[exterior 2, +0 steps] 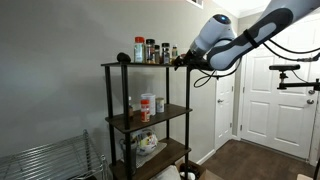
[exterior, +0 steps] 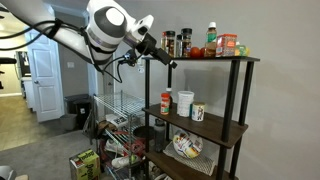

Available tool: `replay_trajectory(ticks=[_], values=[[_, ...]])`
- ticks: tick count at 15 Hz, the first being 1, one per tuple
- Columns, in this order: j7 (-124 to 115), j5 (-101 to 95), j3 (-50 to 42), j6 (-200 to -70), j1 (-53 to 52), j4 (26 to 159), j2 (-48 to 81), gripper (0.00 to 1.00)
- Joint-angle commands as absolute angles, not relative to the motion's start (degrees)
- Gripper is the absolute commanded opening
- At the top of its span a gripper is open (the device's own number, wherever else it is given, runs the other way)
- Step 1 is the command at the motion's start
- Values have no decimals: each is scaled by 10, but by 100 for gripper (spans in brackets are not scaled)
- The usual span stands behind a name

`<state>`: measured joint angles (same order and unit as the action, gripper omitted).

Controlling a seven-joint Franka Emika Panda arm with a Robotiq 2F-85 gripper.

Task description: Move the spice jar from the top shelf to the second one

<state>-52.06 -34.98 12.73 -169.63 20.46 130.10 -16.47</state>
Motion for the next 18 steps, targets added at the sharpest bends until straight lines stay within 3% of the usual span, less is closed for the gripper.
replay_trajectory(ticks=[1,18], values=[[-521,-350,127,-1696,205,1301,-165,100],[-558,-356,135,-1761,220,1265,-156,100]])
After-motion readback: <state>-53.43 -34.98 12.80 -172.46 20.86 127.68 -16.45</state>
